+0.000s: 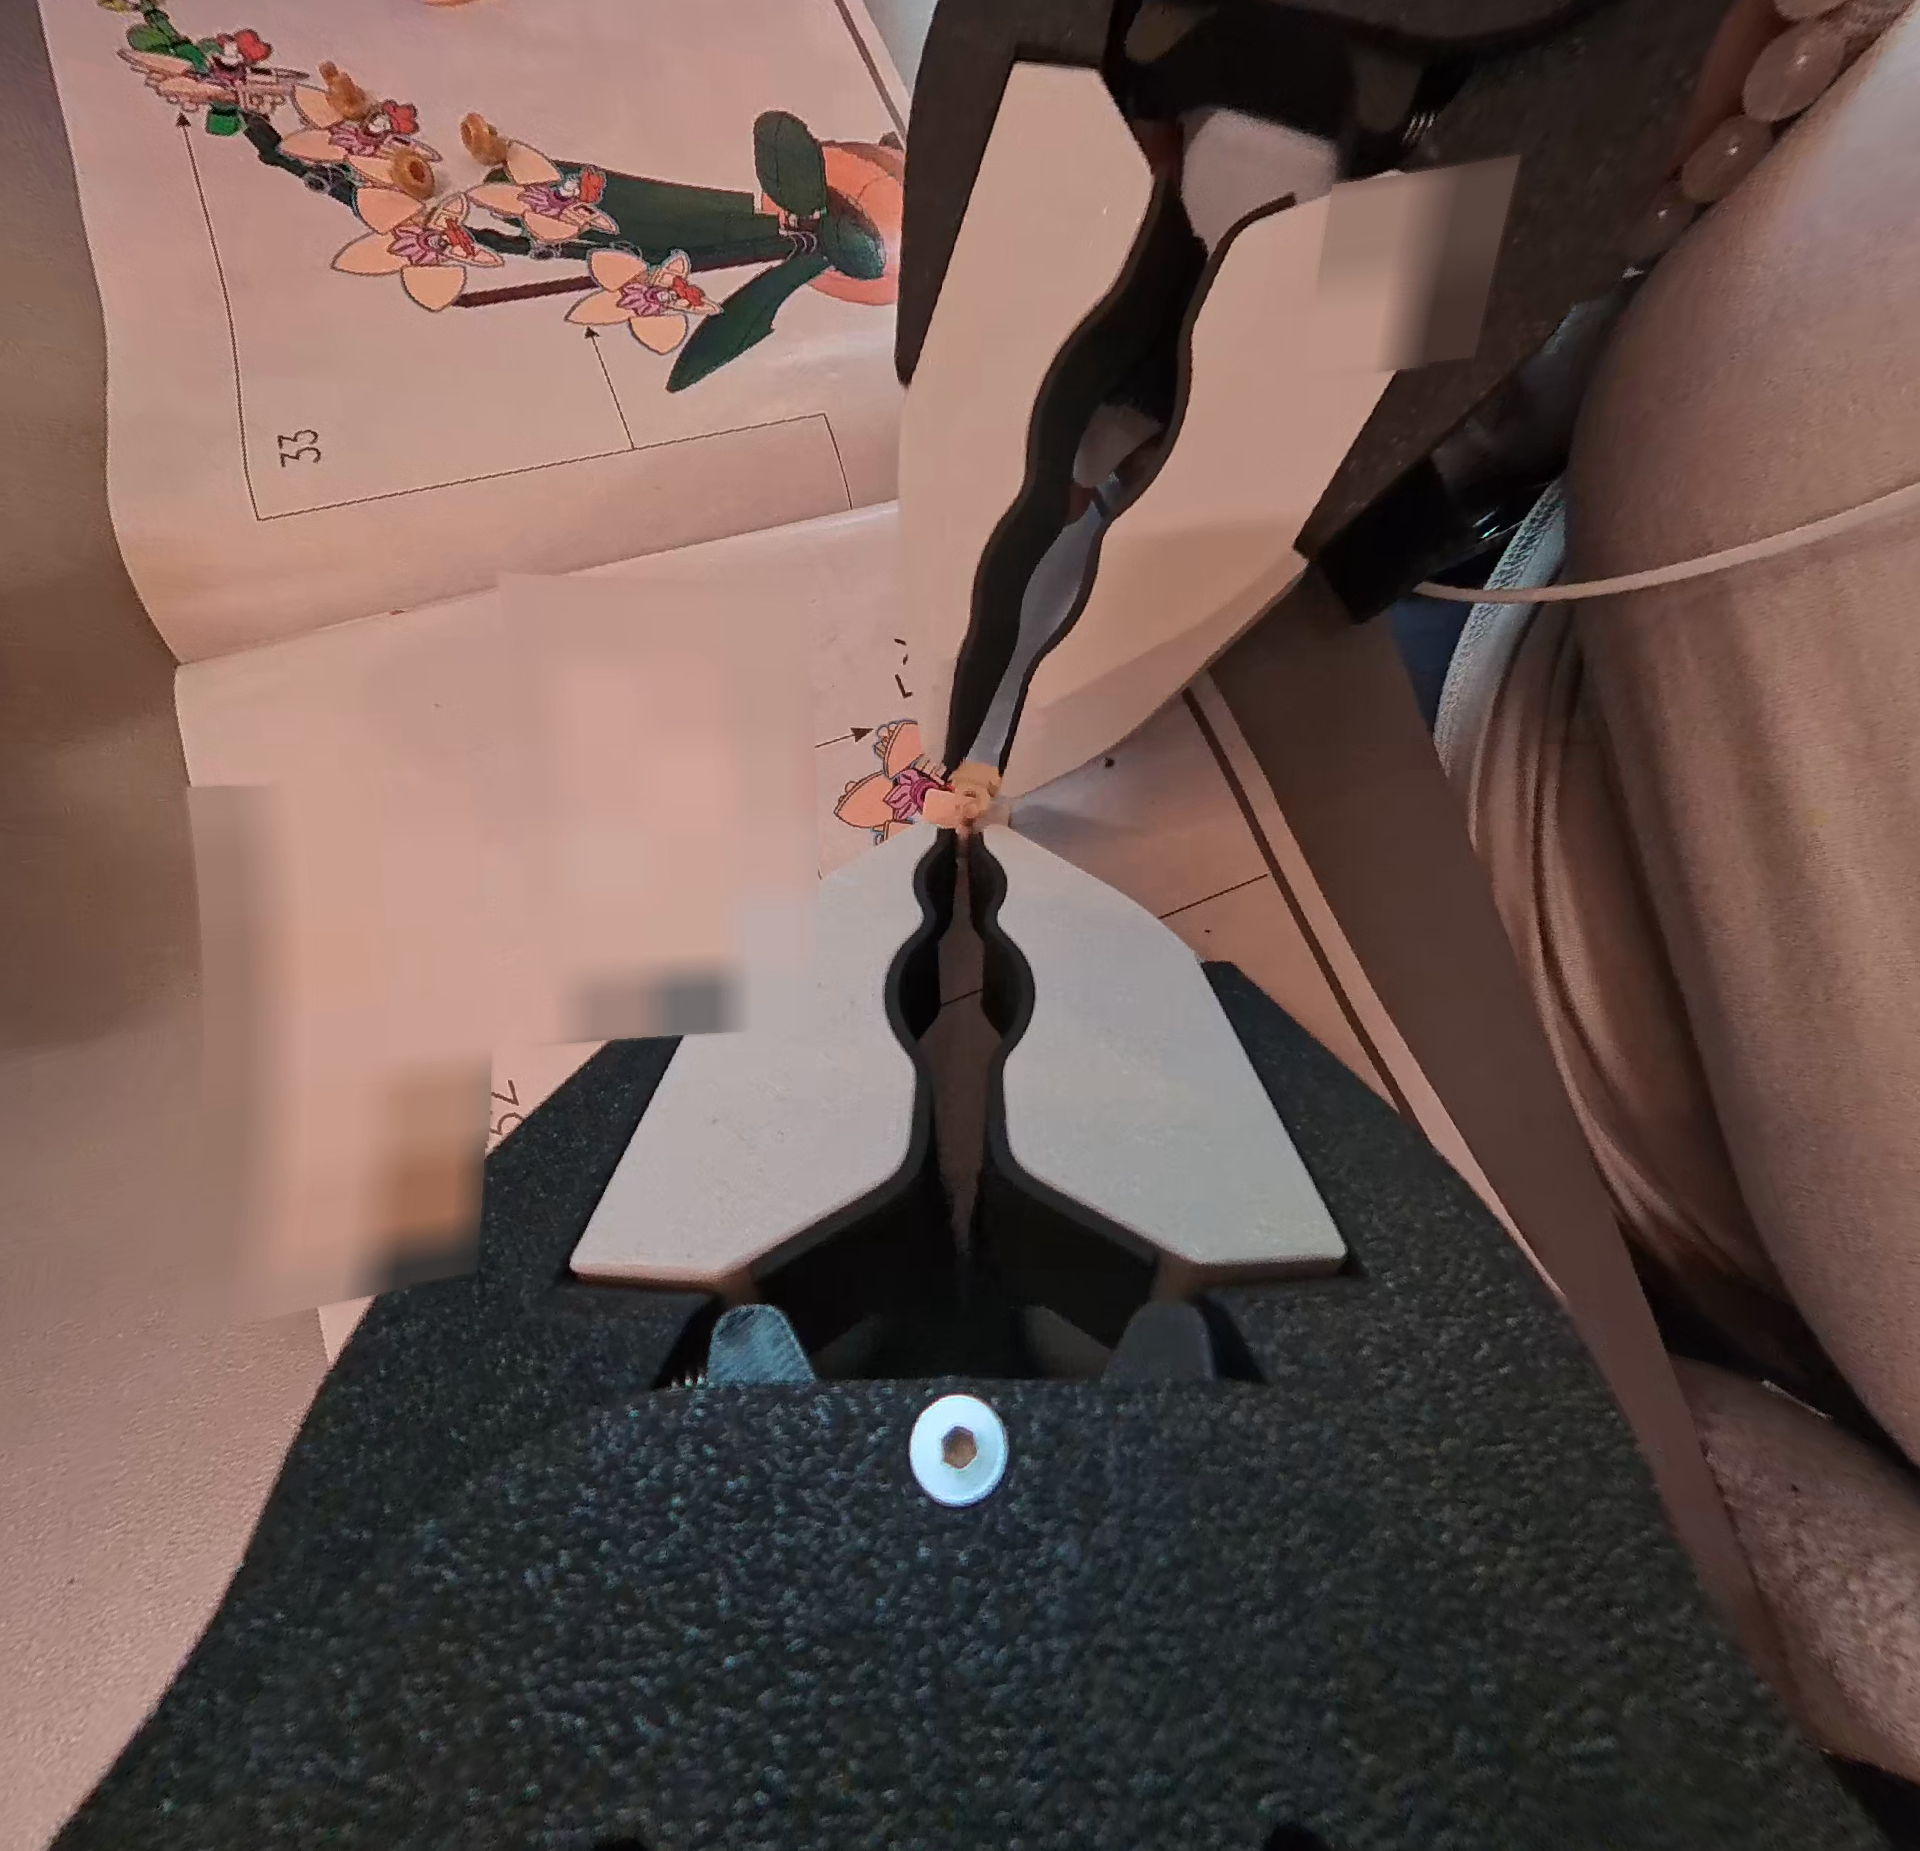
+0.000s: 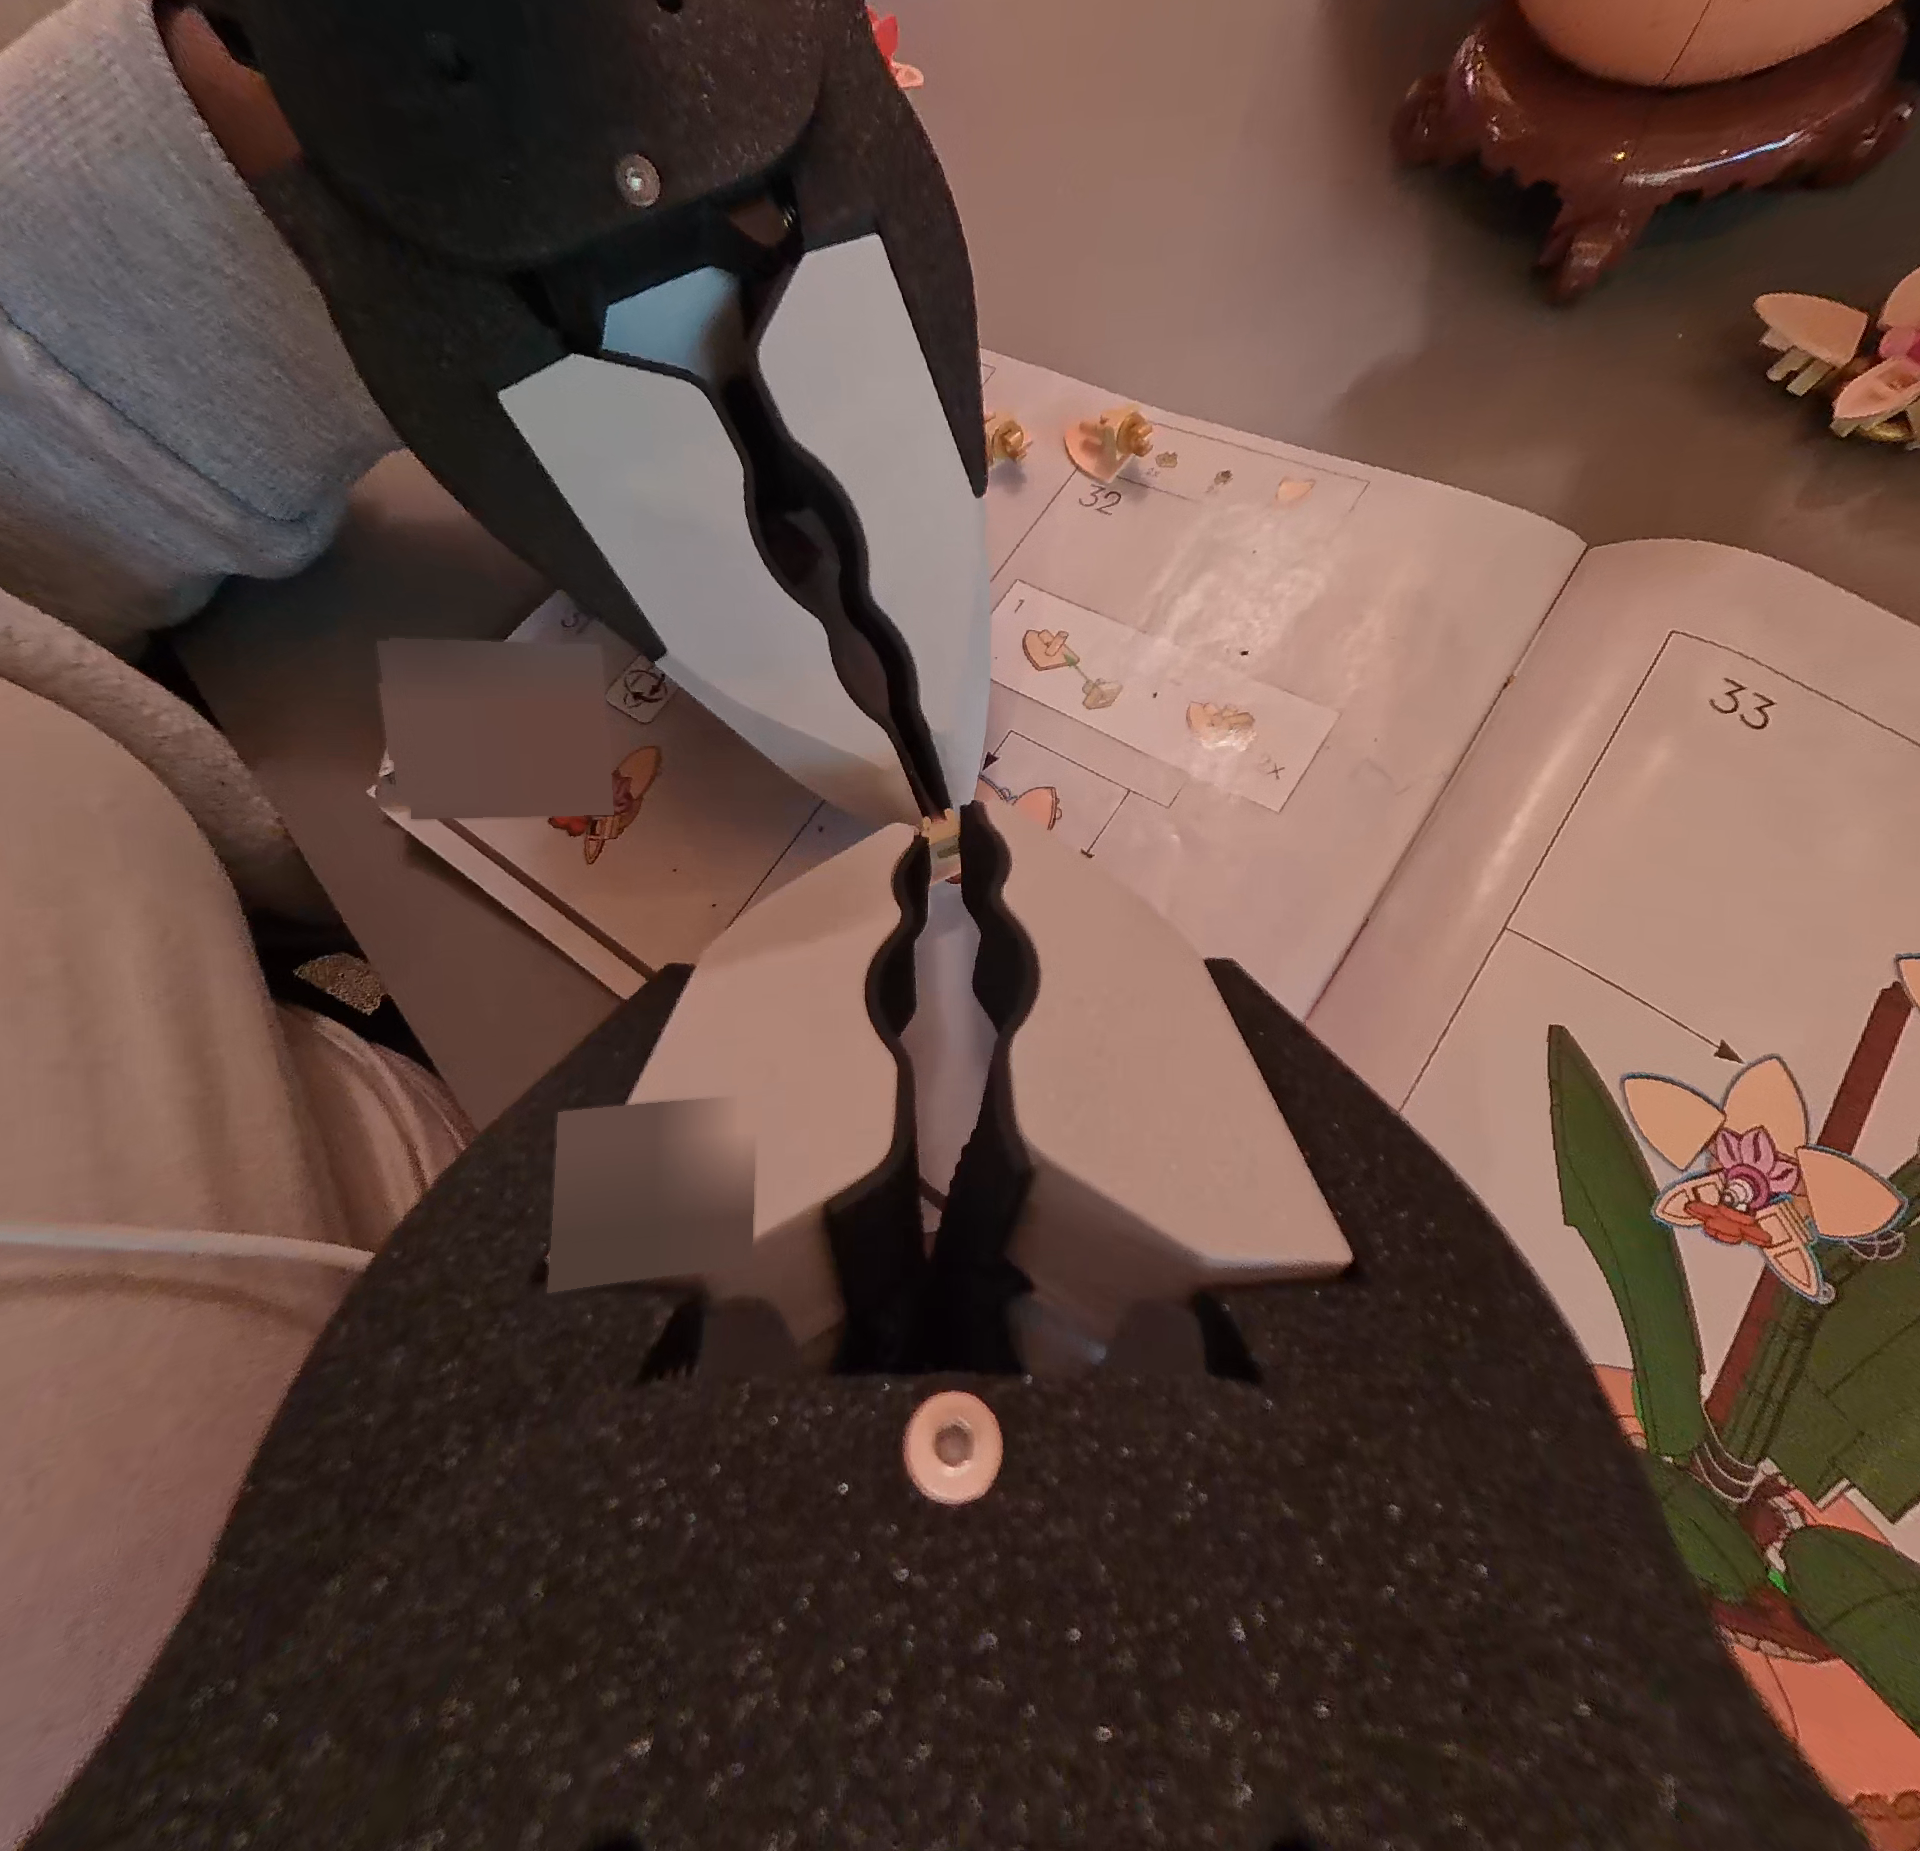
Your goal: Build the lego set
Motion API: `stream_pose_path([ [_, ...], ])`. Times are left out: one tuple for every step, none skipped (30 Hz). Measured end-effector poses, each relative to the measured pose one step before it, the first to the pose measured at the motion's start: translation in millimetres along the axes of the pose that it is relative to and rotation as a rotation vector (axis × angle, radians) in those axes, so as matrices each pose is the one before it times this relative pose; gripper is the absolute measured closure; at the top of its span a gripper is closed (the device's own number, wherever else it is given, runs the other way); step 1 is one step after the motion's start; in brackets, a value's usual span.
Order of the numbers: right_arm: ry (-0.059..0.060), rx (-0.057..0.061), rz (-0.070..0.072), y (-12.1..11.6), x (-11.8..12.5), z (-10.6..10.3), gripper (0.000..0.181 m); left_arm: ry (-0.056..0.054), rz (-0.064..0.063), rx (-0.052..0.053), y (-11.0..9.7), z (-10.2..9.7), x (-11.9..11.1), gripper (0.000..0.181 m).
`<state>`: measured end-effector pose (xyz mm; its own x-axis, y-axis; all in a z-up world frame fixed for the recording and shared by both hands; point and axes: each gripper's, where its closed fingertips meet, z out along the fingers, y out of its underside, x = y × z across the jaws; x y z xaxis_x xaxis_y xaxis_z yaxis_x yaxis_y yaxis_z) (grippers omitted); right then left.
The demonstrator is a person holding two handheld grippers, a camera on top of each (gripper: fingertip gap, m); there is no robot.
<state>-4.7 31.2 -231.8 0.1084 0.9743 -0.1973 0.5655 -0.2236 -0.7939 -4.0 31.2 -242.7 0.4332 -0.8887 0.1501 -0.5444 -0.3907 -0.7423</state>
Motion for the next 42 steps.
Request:
stream_pose_path([
  [0.0014, 0.0005, 0.0029, 0.19, 0.54, -0.33, 0.175, 0.0001, -0.0003, 0.0, 0.0, 0.0, 0.03, 0.179],
  [-0.0035, -0.0042, 0.0035, 0.69, -0.14, 0.0, 0.175, -0.0001, 0.0002, 0.0, 0.08, -0.05, 0.15, 0.179],
  [-0.0026, -0.0001, 0.0019, 0.08, -0.26, -0.18, 0.175, 0.0002, -0.0003, 0.0001, -0.09, -0.06, 0.06, 0.179],
  [-0.0001, -0.0012, -0.0008, 0.25, -0.04, -0.02, 0.175, 0.0, 0.0001, -0.0001, -0.01, 0.04, 0.13, 0.179],
  [0.0, -0.0019, -0.0016, 0.25, -0.07, 0.09, 0.175, -0.0003, 0.0005, 0.0, 0.04, -0.03, 0.01, 0.179],
  [-0.0003, -0.0012, 0.0007, 0.05, 0.0, 0.21, 0.175, 0.0003, -0.0002, 0.0001, 0.03, -0.02, 0.14, 0.179],
  [-0.0003, -0.0028, 0.0015, 0.39, 0.08, 0.21, 0.175, 0.0003, -0.0003, 0.0, 0.0, 0.0, 0.06, 0.179],
  [0.0007, -0.0018, 0.0009, 0.28, 0.25, 0.06, 0.175, -0.0003, 0.0003, -0.0001, -0.01, 0.04, 0.07, 0.179],
  [0.0026, -0.0062, 0.0008, 0.96, 0.34, 0.17, 0.176, 0.0, 0.0, 0.0001, -0.04, -0.08, 0.11, 0.179],
  [0.0048, -0.0097, -0.0001, 1.45, 0.51, 0.28, 0.176, -0.0004, 0.0005, 0.0001, 0.07, -0.04, 0.09, 0.179],
  [0.0048, -0.0039, -0.0025, 0.7, 0.55, 0.06, 0.176, -0.0014, 0.0016, -0.0001, 0.02, 0.07, 0.05, 0.179],
  [0.0015, 0.0015, -0.0017, -0.24, 0.09, -0.09, 0.176, -0.0012, 0.0012, 0.0, -0.01, -0.07, 0.09, 0.179],
  [0.001, -0.0013, 0.0012, 0.16, 0.26, 0.18, 0.176, -0.0006, 0.0005, 0.0, -0.01, 0.05, 0.02, 0.179],
  [-0.0006, -0.0011, 0.0026, 0.07, 0.13, 0.05, 0.176, -0.0003, 0.0003, -0.0001, 0.03, 0.02, 0.16, 0.179],
  [0.0006, -0.0008, 0.0013, 0.13, 0.2, 0.0, 0.176, 0.0003, -0.0005, 0.0001, -0.08, -0.06, 0.08, 0.179],
  [0.005, -0.0012, 0.0008, 0.08, 0.27, -0.06, 0.177, -0.0002, -0.0001, 0.0002, 0.01, -0.01, 0.06, 0.179],
  [0.0047, 0.0012, -0.001, -0.7, -0.17, -0.59, 0.178, -0.0004, 0.0004, -0.0001, 0.03, 0.02, 0.15, 0.179],
  [-0.0019, 0.0006, -0.004, -1.15, -0.75, -1.14, 0.181, -0.0001, -0.0002, 0.0001, 0.0, -0.11, 0.19, 0.179],
  [0.001, -0.0146, 0.0017, 0.87, -0.22, -0.34, 0.181, -0.0012, 0.0011, 0.0001, -0.02, -0.06, 0.09, 0.179],
  [0.0009, -0.0074, -0.0007, 0.26, -0.6, 0.08, 0.181, -0.0028, 0.0026, -0.0001, -0.03, 0.02, 0.04, 0.179],
  [0.0048, -0.0101, 0.0016, 0.99, 0.04, 0.61, 0.181, -0.0042, 0.0044, 0.0, -0.02, -0.07, 0.14, 0.179],
  [0.0057, -0.0141, 0.0018, 1.73, 0.51, 0.7, 0.181, -0.0047, 0.0042, 0.0003, 0.04, -0.01, 0.17, 0.179],
  [0.0001, -0.0034, -0.0013, 0.17, 0.15, 0.06, 0.181, -0.0054, 0.001, 0.0003, -0.07, 0.06, 0.04, 0.179],
  [0.0045, -0.004, 0.003, 0.36, 0.84, -0.08, 0.181, -0.0051, -0.0027, 0.0004, -0.05, -0.02, 0.08, 0.179],
  [0.006, 0.0032, 0.0096, -0.14, 1.29, 0.03, 0.181, -0.0039, -0.0053, 0.0008, -0.11, -0.06, 0.06, 0.179],
  [-0.0049, 0.0027, 0.0145, -0.13, -0.27, 0.14, 0.181, -0.005, -0.0066, 0.0003, -0.05, -0.06, 0.14, 0.179],
  [-0.0021, 0.001, 0.0168, -0.12, 0.09, 0.02, 0.181, -0.0098, -0.0074, -0.0007, -0.15, 0.07, 0.09, 0.179],
  [0.0002, 0.0011, 0.0149, 0.06, 0.48, -0.06, 0.181, -0.0163, -0.0108, -0.0008, 0.01, 0.02, 0.1, 0.179],
  [-0.0048, 0.0017, 0.029, -0.22, 0.14, 0.01, 0.181, -0.0251, -0.0208, -0.0022, -0.15, 0.03, -0.1, 0.179],
  [-0.0071, 0.002, 0.0352, -0.19, 0.19, -0.03, 0.181, -0.0342, -0.0271, -0.0015, -0.19, 0.13, -0.18, 0.179],
  [-0.0069, -0.0003, 0.0293, 0.1, 0.36, -0.22, 0.181, -0.0416, -0.0269, 0.0019, -0.19, 0.18, -0.18, 0.179],
  [-0.0034, -0.0005, 0.0233, 0.01, 0.26, -0.04, 0.181, -0.0449, -0.0212, 0.0048, -0.18, 0.18, -0.22, 0.179],
  [-0.0001, -0.0004, 0.0149, -0.04, 0.19, -0.11, 0.181, -0.0427, -0.0183, 0.0059, -0.13, 0.09, -0.22, 0.179],
  [0.0004, 0.0015, 0.0159, -0.2, 0.14, 0.1, 0.181, -0.0371, -0.0129, 0.0067, -0.15, 0.07, -0.27, 0.179],
  [0.0, 0.0018, 0.0176, -0.12, 0.13, 0.02, 0.181, -0.0298, -0.0095, 0.0068, -0.04, -0.06, -0.22, 0.179],
  [-0.0021, 0.0027, 0.0229, -0.12, 0.12, 0.03, 0.181, -0.0254, -0.0064, 0.0051, -0.04, 0.0, -0.11, 0.179],
  [-0.0068, 0.0039, 0.0286, -0.19, 0.09, 0.16, 0.181, -0.0245, 0.0, 0.0024, -0.09, -0.09, -0.01, 0.179],
  [-0.0106, 0.0044, 0.0336, -0.23, 0.01, 0.16, 0.181, -0.0237, 0.0061, 0.0016, 0.04, -0.11, -0.13, 0.179],
  [-0.013, 0.0079, 0.0396, -0.56, -0.08, 0.27, 0.181, -0.0214, 0.0055, 0.0008, -0.02, -0.08, 0.01, 0.179],
  [-0.0128, 0.0089, 0.0332, -0.4, -0.13, 0.23, 0.181, -0.0186, 0.0058, 0.0007, -0.09, -0.05, -0.14, 0.179],
  [-0.0083, 0.0052, 0.0247, -0.24, -0.17, 0.18, 0.181, -0.0133, 0.0071, 0.0014, -0.02, -0.22, 0.0, 0.179],
  [-0.0007, 0.0019, 0.0076, -0.2, -0.1, 0.12, 0.181, -0.0062, 0.0019, 0.0017, -0.03, -0.02, 0.04, 0.179],
])
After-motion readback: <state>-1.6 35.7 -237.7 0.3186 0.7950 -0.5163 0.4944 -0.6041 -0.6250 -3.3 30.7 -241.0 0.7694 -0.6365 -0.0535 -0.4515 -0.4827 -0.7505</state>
